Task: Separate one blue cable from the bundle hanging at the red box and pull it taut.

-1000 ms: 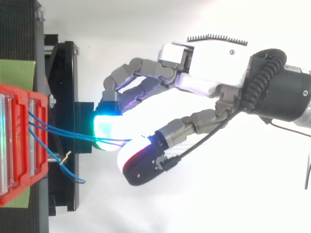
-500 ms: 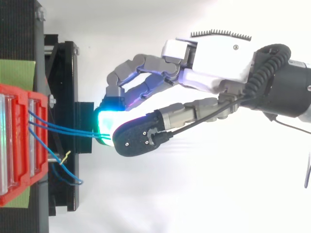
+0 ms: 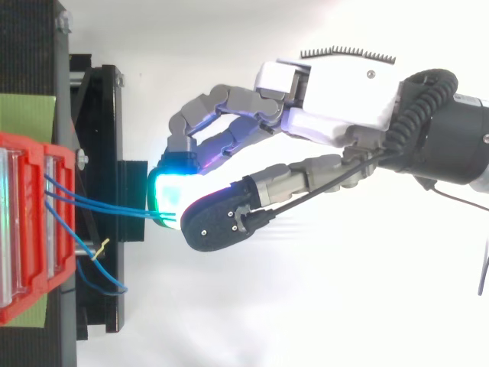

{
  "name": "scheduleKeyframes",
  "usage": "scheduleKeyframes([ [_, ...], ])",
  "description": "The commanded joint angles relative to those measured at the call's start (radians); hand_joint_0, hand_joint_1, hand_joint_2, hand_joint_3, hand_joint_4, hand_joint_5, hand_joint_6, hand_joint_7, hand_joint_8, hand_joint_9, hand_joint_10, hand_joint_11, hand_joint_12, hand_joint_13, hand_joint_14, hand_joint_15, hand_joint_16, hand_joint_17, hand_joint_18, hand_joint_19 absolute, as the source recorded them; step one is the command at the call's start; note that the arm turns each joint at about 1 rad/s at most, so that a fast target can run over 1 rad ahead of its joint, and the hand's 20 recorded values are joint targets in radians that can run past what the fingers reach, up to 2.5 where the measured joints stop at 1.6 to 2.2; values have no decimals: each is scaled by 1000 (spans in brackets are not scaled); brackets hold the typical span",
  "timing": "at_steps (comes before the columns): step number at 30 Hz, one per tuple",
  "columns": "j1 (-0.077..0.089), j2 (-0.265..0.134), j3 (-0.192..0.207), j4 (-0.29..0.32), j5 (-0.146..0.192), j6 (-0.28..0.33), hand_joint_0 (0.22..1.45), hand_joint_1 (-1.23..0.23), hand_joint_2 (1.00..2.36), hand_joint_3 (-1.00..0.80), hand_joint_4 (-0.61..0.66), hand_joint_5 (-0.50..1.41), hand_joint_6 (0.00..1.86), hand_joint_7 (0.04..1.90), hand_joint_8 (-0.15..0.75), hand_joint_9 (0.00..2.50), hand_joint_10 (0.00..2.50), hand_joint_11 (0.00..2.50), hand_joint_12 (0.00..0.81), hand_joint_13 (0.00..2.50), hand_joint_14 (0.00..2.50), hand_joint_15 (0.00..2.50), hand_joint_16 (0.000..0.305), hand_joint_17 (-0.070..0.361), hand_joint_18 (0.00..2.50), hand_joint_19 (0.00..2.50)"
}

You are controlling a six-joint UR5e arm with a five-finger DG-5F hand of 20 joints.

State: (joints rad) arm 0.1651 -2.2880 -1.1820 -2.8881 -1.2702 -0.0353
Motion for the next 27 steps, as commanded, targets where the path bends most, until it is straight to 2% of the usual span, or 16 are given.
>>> scheduleKeyframes([
  [1, -1, -1, -1, 0, 0, 0, 550, -624, 1000, -500, 133, -198, 895, 963, 294, 884, 19, 537, 293, 625, 8, 199, 38, 86, 558, 343],
  [5, 1, -1, 1, 0, 2, 0, 472, -590, 1000, -500, 176, -189, 882, 945, 331, 937, 18, 540, 321, 647, 7, 191, 43, 97, 595, 333],
  [9, 2, -1, -1, -2, 5, -2, 437, -758, 1000, -500, 187, -188, 876, 961, 339, 950, 16, 543, 335, 669, 7, 188, 46, 102, 620, 320],
  [11, 2, -1, -1, -2, 5, 0, 454, -806, 1000, -500, 180, -190, 874, 977, 328, 946, 18, 544, 325, 665, 7, 189, 44, 99, 609, 319],
  [13, 2, 1, -1, -2, 5, 0, 588, -854, 1000, -500, 125, -198, 877, 1041, 294, 913, 20, 563, 291, 645, 8, 206, 37, 84, 567, 350],
  [15, 2, -1, -1, -2, 5, 0, 665, -837, 1000, -500, 102, -199, 884, 1049, 289, 915, 20, 568, 287, 650, 8, 205, 37, 83, 576, 343],
  [16, 2, -1, -1, -4, 5, 0, 690, -824, 1003, -468, 69, -201, 882, 1121, 285, 916, 18, 568, 288, 652, 8, 202, 37, 83, 578, 350],
  [17, 2, -1, -1, -2, 3, 0, 685, -830, 1007, -437, 63, -204, 891, 1118, 283, 915, 18, 574, 287, 655, 8, 202, 37, 83, 578, 343],
  [19, 2, -1, -1, -4, 3, 0, 678, -804, 1019, -320, 35, -212, 911, 1230, 284, 924, 18, 581, 289, 670, 8, 215, 37, 82, 590, 358],
  [21, 2, -1, -1, -4, 3, 0, 664, -777, 1020, -292, 34, -212, 920, 1242, 291, 939, 18, 584, 288, 676, 9, 220, 37, 83, 589, 366],
  [24, 2, -1, -1, -4, 3, 0, 625, -689, 1019, -275, 81, -210, 915, 1123, 297, 932, 20, 563, 296, 658, 9, 234, 38, 85, 574, 372],
  [27, 2, -1, -1, -4, 2, 0, 610, -643, 1017, -287, 109, -209, 906, 1122, 297, 924, 18, 563, 301, 648, 9, 231, 39, 87, 565, 376],
])
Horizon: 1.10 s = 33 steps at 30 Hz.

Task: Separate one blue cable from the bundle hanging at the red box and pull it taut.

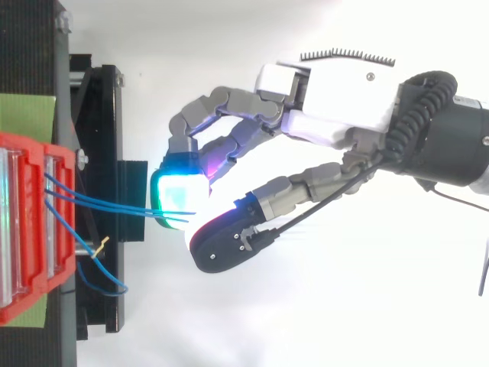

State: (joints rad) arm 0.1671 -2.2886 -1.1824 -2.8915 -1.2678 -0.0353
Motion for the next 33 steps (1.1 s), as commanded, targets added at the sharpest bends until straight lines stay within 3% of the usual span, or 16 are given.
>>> scheduleKeyframes([
  [1, 0, 0, 1, 0, -1, 0, 608, -634, 1017, -290, 114, -210, 901, 1136, 296, 919, 18, 563, 303, 645, 9, 230, 39, 87, 558, 383],
  [5, 0, 0, 0, -2, -1, 0, 610, -629, 1017, -289, 110, -210, 900, 1132, 301, 913, 20, 565, 304, 642, 9, 233, 39, 88, 552, 384],
  [12, -1, 1, 1, -2, -2, 0, 661, -754, 1019, -296, 110, -204, 915, 1092, 316, 957, 21, 647, 304, 652, 9, 225, 39, 87, 582, 363],
  [20, -1, 1, 1, -2, -2, 0, 602, -571, 1011, -391, 146, -181, 893, 1142, 318, 999, 19, 610, 304, 647, 9, 227, 39, 88, 572, 383],
  [33, -3, 1, 1, -12, -2, 25, 641, -684, 1018, -309, 133, -198, 902, 1115, 337, 1078, 23, 796, 299, 735, 11, 278, 39, 87, 604, 363],
])
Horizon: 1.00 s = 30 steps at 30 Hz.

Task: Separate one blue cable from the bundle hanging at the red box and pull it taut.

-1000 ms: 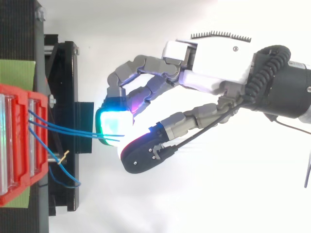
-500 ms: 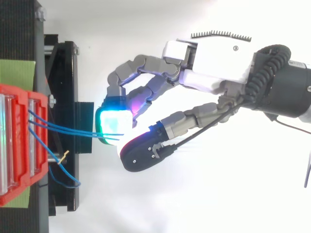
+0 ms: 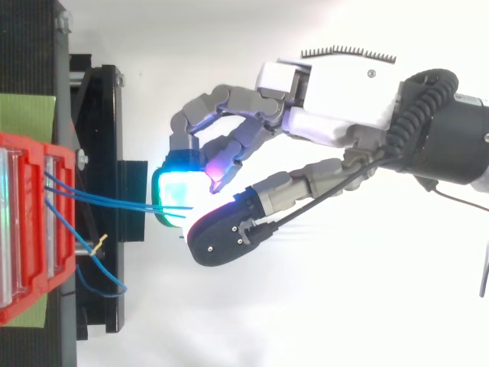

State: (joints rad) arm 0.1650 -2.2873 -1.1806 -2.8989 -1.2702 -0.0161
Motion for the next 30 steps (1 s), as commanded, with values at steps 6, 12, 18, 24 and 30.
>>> scheduleKeyframes([
  [6, -1, 0, 9, -19, 0, 13, 648, -676, 1017, -329, 126, -206, 907, 1093, 351, 1160, 24, 937, 303, 847, 15, 385, 37, 84, 605, 367],
  [12, 1, 0, 21, -49, 2, 28, 662, -705, 1016, -340, 116, -212, 910, 1066, 342, 1154, 23, 993, 304, 880, 16, 445, 37, 83, 610, 375],
  [18, 1, 0, 29, -74, 0, 47, 688, -767, 1014, -371, 94, -216, 912, 1044, 334, 1129, 22, 1015, 314, 888, 17, 459, 37, 83, 608, 384],
  [24, 1, 0, 27, -79, 0, 48, 728, -851, 1009, -422, 121, -221, 919, 1042, 321, 1091, 23, 1019, 317, 871, 18, 441, 37, 83, 610, 373],
  [30, -2, 0, 27, -82, 0, 51, 758, -898, 1000, -500, 143, -223, 924, 1019, 314, 1066, 25, 1008, 314, 858, 16, 426, 37, 83, 618, 349],
])
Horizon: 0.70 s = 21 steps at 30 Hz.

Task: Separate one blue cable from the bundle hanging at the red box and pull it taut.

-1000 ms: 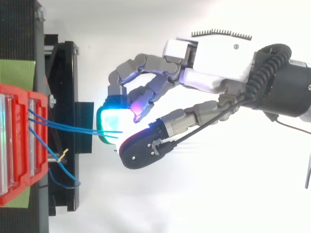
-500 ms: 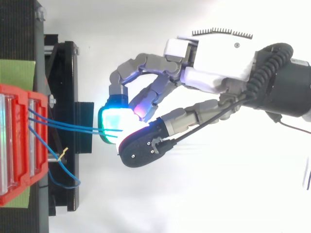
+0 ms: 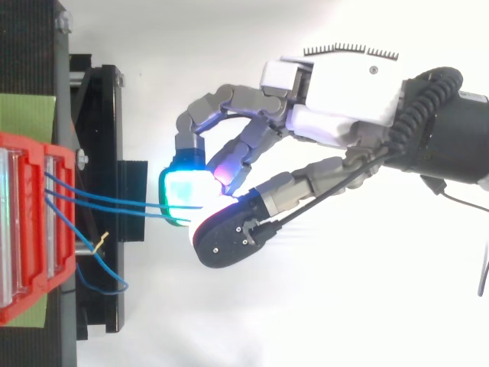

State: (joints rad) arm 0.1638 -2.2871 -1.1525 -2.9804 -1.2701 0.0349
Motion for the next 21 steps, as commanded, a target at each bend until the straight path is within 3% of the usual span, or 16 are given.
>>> scheduleKeyframes([
  [1, -1, 0, 1, -2, 0, 0, 760, -906, 1000, -500, 144, -223, 924, 1025, 314, 1064, 26, 1018, 313, 858, 16, 427, 37, 82, 622, 348],
  [6, -3, 0, 1, -2, 0, 2, 712, -975, 1000, -500, 141, -224, 924, 1027, 310, 1046, 23, 1011, 311, 848, 16, 420, 36, 81, 621, 328],
  [10, -7, 8, 1, -5, 0, 2, 496, -962, 1000, -500, 180, -225, 911, 958, 327, 1026, 21, 989, 331, 845, 15, 418, 41, 92, 639, 359],
  [11, -9, 8, 1, -6, 0, 2, 494, -958, 1000, -500, 182, -224, 910, 945, 329, 1024, 22, 976, 331, 845, 17, 413, 41, 92, 639, 358],
  [13, -9, 14, 1, -12, -2, 2, 386, -861, 1000, -500, 241, -204, 851, 881, 360, 1043, 19, 839, 374, 875, 14, 384, 50, 113, 689, 341],
  [17, -12, 23, 1, -29, -5, 2, 380, -705, 1000, -500, 257, -190, 819, 873, 370, 1057, 20, 776, 382, 874, 12, 371, 52, 118, 694, 345],
  [21, -15, 29, 1, -46, -5, 2, 514, -493, 1000, -500, 166, -173, 771, 997, 328, 1044, 20, 780, 335, 826, 14, 392, 43, 96, 617, 399],
])
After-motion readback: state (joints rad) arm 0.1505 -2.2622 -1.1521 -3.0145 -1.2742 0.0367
